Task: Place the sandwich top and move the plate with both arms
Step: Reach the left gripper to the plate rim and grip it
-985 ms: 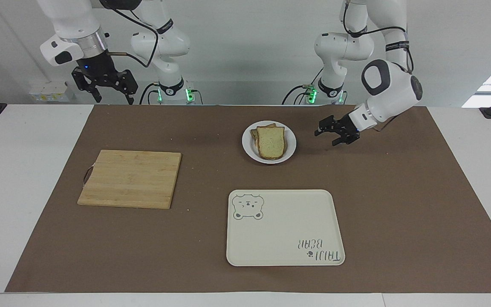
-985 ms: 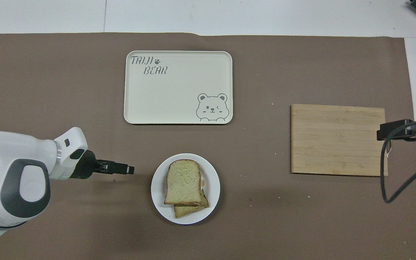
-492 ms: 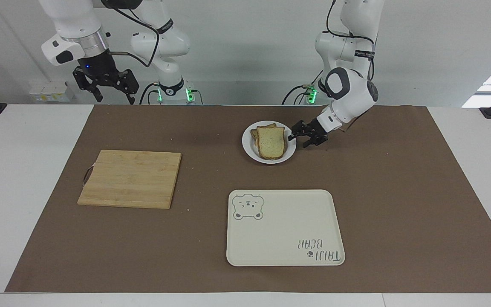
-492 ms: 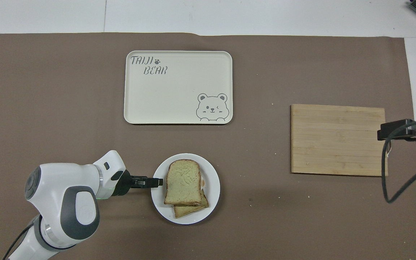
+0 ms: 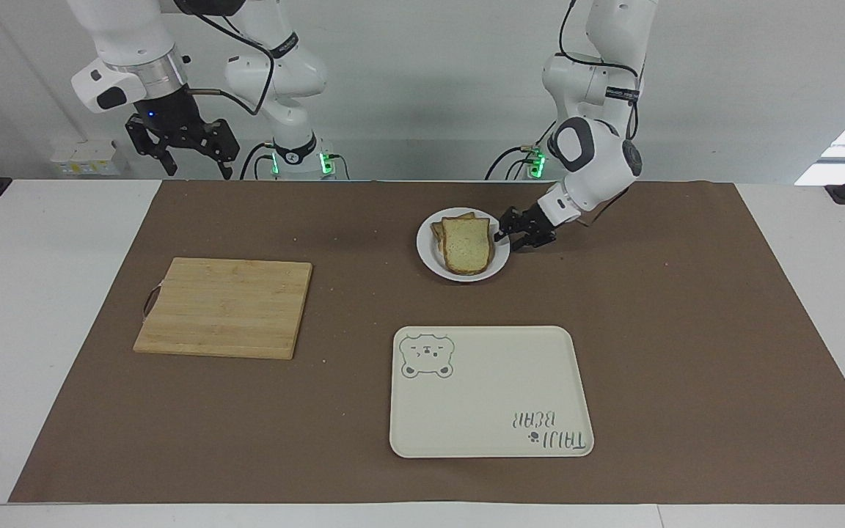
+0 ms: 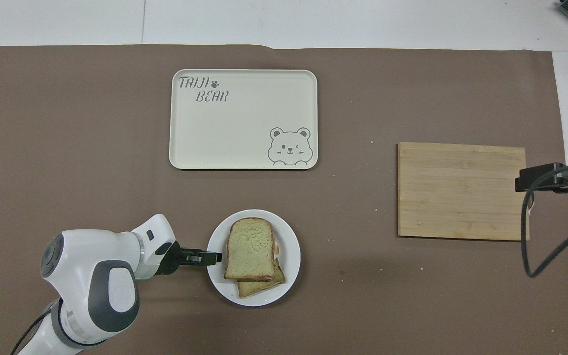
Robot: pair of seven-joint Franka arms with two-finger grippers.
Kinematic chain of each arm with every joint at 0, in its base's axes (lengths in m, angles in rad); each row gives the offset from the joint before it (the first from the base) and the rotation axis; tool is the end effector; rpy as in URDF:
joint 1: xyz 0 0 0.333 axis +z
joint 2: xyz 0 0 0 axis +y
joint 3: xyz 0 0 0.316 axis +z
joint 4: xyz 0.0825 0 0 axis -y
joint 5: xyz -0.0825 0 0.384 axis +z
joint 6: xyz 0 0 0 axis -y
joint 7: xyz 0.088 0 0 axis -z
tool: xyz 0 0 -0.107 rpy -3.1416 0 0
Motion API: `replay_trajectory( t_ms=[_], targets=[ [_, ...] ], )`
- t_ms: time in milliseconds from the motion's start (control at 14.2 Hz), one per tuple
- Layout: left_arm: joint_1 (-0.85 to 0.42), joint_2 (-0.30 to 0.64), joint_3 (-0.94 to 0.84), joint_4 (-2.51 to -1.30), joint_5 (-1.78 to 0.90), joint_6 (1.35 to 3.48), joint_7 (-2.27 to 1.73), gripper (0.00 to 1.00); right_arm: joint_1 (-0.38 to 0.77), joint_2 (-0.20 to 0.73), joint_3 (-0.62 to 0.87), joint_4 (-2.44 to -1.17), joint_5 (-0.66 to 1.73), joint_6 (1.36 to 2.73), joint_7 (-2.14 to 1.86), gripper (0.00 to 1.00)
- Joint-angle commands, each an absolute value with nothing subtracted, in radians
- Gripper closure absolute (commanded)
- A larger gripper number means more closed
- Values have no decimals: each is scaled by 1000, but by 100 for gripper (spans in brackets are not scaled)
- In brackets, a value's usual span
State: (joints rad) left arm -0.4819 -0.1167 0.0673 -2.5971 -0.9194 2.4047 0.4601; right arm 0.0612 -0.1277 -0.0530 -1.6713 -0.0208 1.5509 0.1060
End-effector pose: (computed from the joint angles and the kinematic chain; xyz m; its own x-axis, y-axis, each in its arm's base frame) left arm 0.3892 -0.1777 0.2923 0.9881 -0.1531 -0.0136 -0.1197 -0.8219 0.5569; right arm 0.5121 0.0001 0.6434 0.9952 -0.0977 0.0086 -0.0978 -0.9951 0.0132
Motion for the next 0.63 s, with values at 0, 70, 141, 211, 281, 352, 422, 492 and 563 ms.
replay_trajectory(
  t_ms=[0, 70, 141, 211, 281, 352, 422, 492, 563],
  targets=[
    [-532, -127, 81, -2623, -940, 2441, 486, 46, 49, -135, -52, -1681, -15, 1581, 84, 0],
    [-535, -126, 81, -2623, -940, 2444, 486, 46, 48, -133, -55, -1680, -15, 1578, 72, 0],
    [-546, -126, 81, -2625, -940, 2444, 486, 51, 48, -133, -57, -1680, -17, 1578, 57, 0],
    [-551, -127, 81, -2625, -940, 2442, 486, 61, 48, -132, -57, -1680, -18, 1580, 54, 0],
    [-554, -126, 81, -2628, -940, 2444, 486, 66, 48, -132, -57, -1680, -17, 1582, 54, 0],
    [-577, -123, 81, -2631, -940, 2451, 486, 68, 48, -127, -57, -1678, -21, 1582, 54, 0],
    [-586, -120, 81, -2631, -942, 2466, 486, 69, 45, -114, -57, -1660, -34, 1565, 52, 0],
    [-586, -108, 81, -2631, -942, 2473, 486, 72, 41, -79, -57, -1605, -35, 1525, 52, 0],
    [-586, -100, 81, -2631, -942, 2474, 486, 83, 41, -58, -60, -1574, -34, 1504, 52, 0]
  ],
)
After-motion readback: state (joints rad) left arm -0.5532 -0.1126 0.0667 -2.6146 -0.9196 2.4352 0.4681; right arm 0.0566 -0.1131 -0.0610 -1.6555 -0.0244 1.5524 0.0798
